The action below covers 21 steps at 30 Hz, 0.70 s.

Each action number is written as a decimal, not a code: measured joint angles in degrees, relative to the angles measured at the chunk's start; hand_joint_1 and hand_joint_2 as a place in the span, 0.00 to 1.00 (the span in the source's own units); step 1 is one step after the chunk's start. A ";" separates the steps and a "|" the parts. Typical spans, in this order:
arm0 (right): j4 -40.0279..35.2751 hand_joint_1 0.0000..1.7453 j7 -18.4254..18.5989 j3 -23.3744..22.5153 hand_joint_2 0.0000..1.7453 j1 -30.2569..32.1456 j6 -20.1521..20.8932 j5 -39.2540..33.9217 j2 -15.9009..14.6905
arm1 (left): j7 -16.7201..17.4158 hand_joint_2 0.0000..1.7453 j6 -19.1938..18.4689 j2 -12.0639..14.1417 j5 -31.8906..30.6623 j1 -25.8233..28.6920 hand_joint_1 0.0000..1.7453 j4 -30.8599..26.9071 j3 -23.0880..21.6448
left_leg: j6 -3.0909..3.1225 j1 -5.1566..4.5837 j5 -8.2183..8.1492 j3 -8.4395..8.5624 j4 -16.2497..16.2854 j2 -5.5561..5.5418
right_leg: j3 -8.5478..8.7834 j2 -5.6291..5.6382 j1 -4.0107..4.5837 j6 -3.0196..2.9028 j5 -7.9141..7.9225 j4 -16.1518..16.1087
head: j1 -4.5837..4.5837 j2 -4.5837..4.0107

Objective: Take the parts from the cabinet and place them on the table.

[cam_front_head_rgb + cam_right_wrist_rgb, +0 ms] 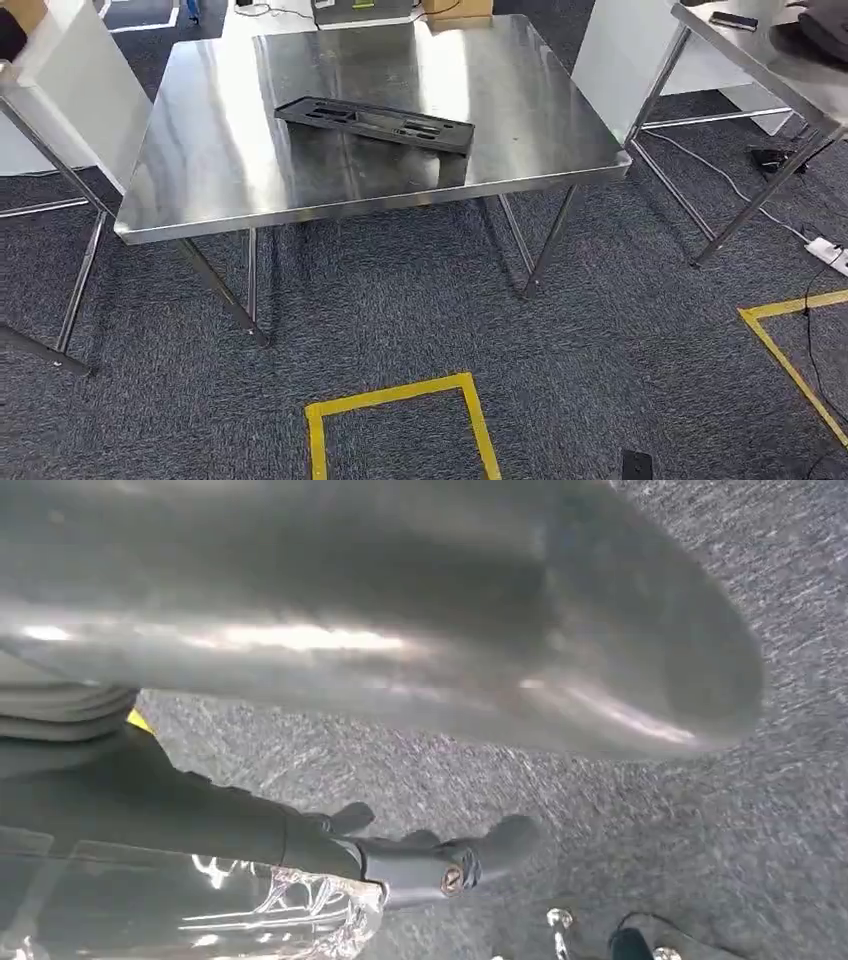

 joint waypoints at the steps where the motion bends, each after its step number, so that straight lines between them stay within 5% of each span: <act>1: 0.00 0.00 -0.14 -0.09 0.00 -0.13 0.09 -0.13 0.00 | -0.13 0.00 -0.02 0.00 -0.20 0.13 0.00 0.00 0.00 | -0.28 0.00 -2.93 -0.68 1.49 -0.07 | -0.60 -0.14 0.33 -0.54 0.53 0.02 | -0.07 0.02; 2: 0.00 0.00 -0.31 -0.18 0.00 -0.09 0.29 -0.20 -0.11 | -0.15 0.00 0.00 0.00 -0.28 0.18 0.00 0.00 0.02 | -0.53 0.13 -7.04 -1.62 5.00 -0.12 | -1.37 -0.25 0.35 -1.21 1.19 0.03 | -0.18 0.00; 3: 0.00 0.00 -0.40 -0.41 0.00 -0.09 0.31 -0.26 -0.20 | -0.24 0.00 -0.02 0.00 -0.37 0.19 0.00 0.00 0.02 | -0.84 0.18 -10.64 -2.87 9.79 -0.20 | -2.30 -0.32 0.38 -1.25 1.92 0.08 | -0.18 0.00; 4: 0.00 0.00 -0.40 -0.66 0.00 -0.09 0.31 -0.26 -0.28 | -0.24 0.00 -0.02 0.02 -0.41 0.19 0.00 0.00 0.02 | -1.10 0.21 -12.93 -3.88 14.24 -0.19 | -3.20 -0.45 0.43 -1.21 2.61 0.16 | -0.22 0.00; 5: 0.00 0.00 -0.42 -0.90 0.00 -0.09 0.31 -0.26 -0.35 | -0.26 0.00 -0.02 0.00 -0.48 0.19 0.00 0.00 0.02 | -1.31 0.30 -13.52 -4.20 17.48 -0.18 | -3.88 -0.61 0.43 -1.09 3.28 0.29 | -0.20 0.00; 7: 0.02 0.00 -0.38 -1.16 0.00 -0.04 0.07 -0.24 -0.37 | -0.31 0.00 -0.02 0.07 -0.83 0.22 0.00 0.00 0.02 | -1.59 0.73 -9.71 -1.79 17.36 -0.16 | -5.75 -0.76 0.24 -0.53 4.45 1.01 | -0.22 0.00; 9: 0.02 0.00 -0.29 -1.42 0.00 0.04 -0.06 -0.24 -0.35 | -0.39 0.00 -0.07 0.24 -1.05 0.27 0.00 0.00 0.04 | -1.98 1.22 -6.59 5.24 8.17 -0.15 | -7.67 -0.74 -0.22 0.26 4.95 2.27 | -0.22 0.00; 10: 0.02 0.00 -0.22 -1.51 0.00 0.03 -0.09 -0.24 -0.41 | -0.46 0.00 -0.11 0.26 -1.14 0.21 0.00 0.00 0.02 | -2.38 1.48 -8.19 8.28 3.01 -0.25 | -8.42 -0.77 -0.17 0.60 5.15 3.04 | -0.24 0.00; 11: 0.02 0.00 -0.20 -1.53 0.00 0.01 -0.11 -0.24 -0.55 | -0.48 0.00 -0.15 0.22 -1.14 0.17 0.00 0.00 0.02 | -2.13 0.78 -9.38 9.88 0.15 -0.66 | -9.32 -0.79 0.20 1.08 5.47 3.67 | -0.26 0.00; 14: 0.07 0.00 0.57 -1.53 0.00 0.18 -0.96 0.83 -0.55 | -0.94 0.00 -0.22 0.37 -1.42 0.38 0.00 -0.04 -0.02 | -0.90 0.27 -9.24 8.65 0.33 -0.77 | -9.92 -0.81 -0.01 2.73 6.92 3.44 | -0.09 0.02; 15: 0.09 0.00 0.87 -1.53 0.00 0.49 -1.29 1.07 -0.55 | -1.01 0.00 -0.28 0.42 -1.51 0.56 0.00 -0.04 -0.02 | 0.24 0.51 -8.50 7.82 -0.13 -0.54 | -10.36 -0.82 0.34 3.33 7.16 3.47 | -0.05 0.02; 17: 0.09 0.00 1.48 -1.53 0.00 0.82 -1.51 1.51 -0.68 | -1.44 0.00 -0.85 0.55 -1.64 0.58 0.00 -0.13 -0.02 | 1.99 0.37 -7.33 6.71 -0.15 -0.21 | -12.27 -0.37 -0.07 2.05 2.32 7.34 | 0.39 0.00; 18: 0.09 0.00 1.48 -1.53 0.00 0.95 -1.55 1.75 -0.79 | -1.51 0.00 -1.16 0.61 -1.64 0.64 0.00 -0.13 -0.02 | 2.31 0.27 -6.71 5.93 -0.13 -0.14 | -13.44 -0.23 -0.03 1.57 -0.81 11.65 | 0.35 0.02; 20: 0.09 0.00 1.48 -1.53 0.00 1.10 -1.59 1.96 -0.98 | -1.73 0.00 -1.18 0.61 -1.66 0.77 0.00 -0.13 -0.02 | 2.43 0.01 -5.34 4.41 -0.01 0.15 | -15.27 0.08 0.05 1.77 -4.69 20.40 | 0.37 0.00; 21: 0.09 0.00 1.55 -1.53 0.00 1.23 -1.62 2.05 -1.03 | -1.81 0.00 -1.18 0.61 -1.66 0.82 0.00 -0.13 -0.02 | 2.41 -0.10 -4.70 3.50 0.01 0.20 | -14.83 0.09 0.03 2.27 -4.49 22.02 | 0.39 0.02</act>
